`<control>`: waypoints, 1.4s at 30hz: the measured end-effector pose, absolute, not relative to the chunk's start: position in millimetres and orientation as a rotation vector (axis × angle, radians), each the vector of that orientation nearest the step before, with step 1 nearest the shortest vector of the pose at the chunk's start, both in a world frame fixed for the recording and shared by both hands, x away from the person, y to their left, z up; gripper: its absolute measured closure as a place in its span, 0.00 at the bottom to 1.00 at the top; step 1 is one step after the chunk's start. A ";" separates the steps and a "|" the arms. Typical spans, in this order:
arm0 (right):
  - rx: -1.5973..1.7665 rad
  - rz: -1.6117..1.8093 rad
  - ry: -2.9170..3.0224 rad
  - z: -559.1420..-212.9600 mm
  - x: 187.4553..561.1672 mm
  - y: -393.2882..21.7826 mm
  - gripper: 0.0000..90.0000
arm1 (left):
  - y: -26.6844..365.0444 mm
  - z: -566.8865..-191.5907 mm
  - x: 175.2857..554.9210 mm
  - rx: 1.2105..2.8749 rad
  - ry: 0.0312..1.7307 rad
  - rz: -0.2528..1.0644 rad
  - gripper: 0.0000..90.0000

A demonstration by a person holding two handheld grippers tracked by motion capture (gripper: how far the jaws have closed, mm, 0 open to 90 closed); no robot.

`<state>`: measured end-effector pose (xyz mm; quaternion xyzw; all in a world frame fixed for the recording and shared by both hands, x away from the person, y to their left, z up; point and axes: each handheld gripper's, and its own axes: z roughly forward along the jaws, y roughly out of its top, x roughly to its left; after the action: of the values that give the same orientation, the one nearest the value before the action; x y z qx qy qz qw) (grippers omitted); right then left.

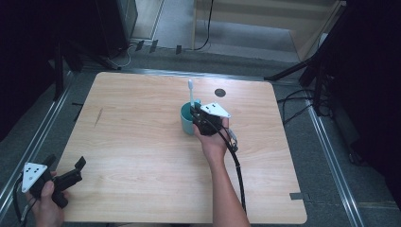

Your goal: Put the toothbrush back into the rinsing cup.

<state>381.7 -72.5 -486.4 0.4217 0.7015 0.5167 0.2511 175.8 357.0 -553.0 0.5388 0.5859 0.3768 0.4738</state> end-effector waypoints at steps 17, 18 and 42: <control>1.165 1.437 1.850 -475.9 375.7 -80.3 0.67 | 356.9 -552.9 175.8 1.321 1.432 0.923 0.00; 1.165 1.437 1.850 -475.9 375.7 -80.3 0.67 | 356.9 -552.9 175.8 1.321 1.432 0.923 0.00; 1.206 1.315 1.702 -464.1 338.0 -173.0 0.00 | 355.9 -552.9 175.9 1.328 1.431 0.932 0.00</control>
<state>338.0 -173.0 -464.1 0.4615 0.6512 0.5032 0.3311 175.9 355.9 -552.9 0.5419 0.5838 0.3802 0.4701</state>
